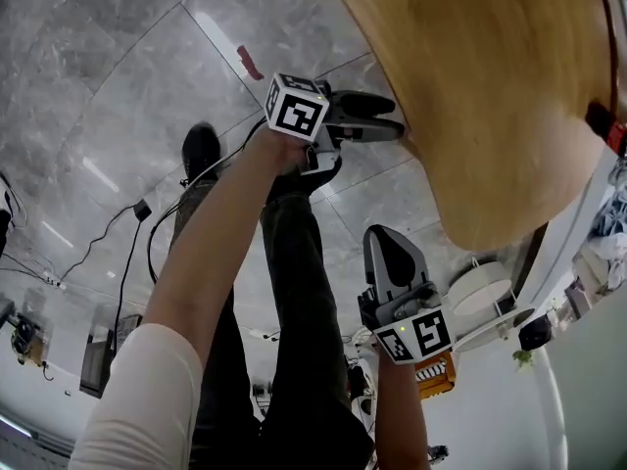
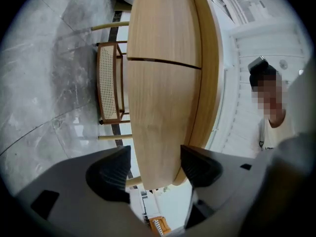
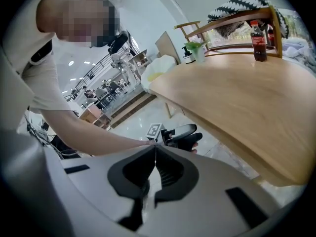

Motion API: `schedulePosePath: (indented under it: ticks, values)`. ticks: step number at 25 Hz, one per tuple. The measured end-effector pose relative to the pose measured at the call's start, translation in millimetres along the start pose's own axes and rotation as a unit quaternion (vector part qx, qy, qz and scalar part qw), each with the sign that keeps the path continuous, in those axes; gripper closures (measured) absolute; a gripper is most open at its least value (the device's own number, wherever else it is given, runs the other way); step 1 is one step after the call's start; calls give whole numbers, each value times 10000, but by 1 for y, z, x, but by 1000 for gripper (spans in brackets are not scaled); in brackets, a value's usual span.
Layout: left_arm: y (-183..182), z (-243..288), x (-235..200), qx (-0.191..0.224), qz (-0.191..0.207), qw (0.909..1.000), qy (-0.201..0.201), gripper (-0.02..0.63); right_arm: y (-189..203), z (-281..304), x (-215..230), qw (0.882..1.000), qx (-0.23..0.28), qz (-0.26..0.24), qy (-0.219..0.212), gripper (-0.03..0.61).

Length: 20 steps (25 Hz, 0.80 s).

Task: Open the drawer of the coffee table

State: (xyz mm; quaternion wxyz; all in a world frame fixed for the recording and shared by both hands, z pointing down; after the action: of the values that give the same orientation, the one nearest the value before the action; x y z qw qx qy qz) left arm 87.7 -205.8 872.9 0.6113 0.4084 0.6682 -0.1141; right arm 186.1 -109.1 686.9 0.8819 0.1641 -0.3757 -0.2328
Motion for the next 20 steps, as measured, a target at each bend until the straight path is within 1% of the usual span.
schedulePosePath:
  ticks: [2, 6, 10, 12, 16, 20]
  values:
    - [2, 7, -6, 5, -17, 9998, 203, 262, 3, 2, 1, 10000, -63, -45, -30, 560]
    - [-3, 19, -7, 261, 6, 9959, 860, 226, 6, 7, 7, 9998, -160, -117, -50, 560]
    - [-8, 25, -7, 318, 134, 9922, 1197, 191, 9, 13, 14, 9999, -149, -49, -23, 560]
    - [-10, 26, -8, 362, 201, 9910, 1271, 184, 10, 13, 15, 9999, -147, -46, -33, 560]
    - [-21, 30, -11, 620, 314, 9892, 1290, 176, 15, 18, 16, 9998, -174, -49, -53, 560]
    - [-25, 33, -8, 597, 404, 9884, 1336, 172, 14, 16, 16, 9999, -112, 50, -54, 560]
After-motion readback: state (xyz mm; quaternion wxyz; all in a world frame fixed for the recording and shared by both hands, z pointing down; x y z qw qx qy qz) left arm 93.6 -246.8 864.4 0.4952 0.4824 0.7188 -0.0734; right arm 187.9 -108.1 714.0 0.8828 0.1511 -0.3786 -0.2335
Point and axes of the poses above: the fingertips, and each gripper's own axes: z forward along the fingers, x to its right, y out of its underside, the point moved 5 cm from there along -z, backward along the fingers, and after that the axes turned 12 degrees about z, right-handed, at the moved point
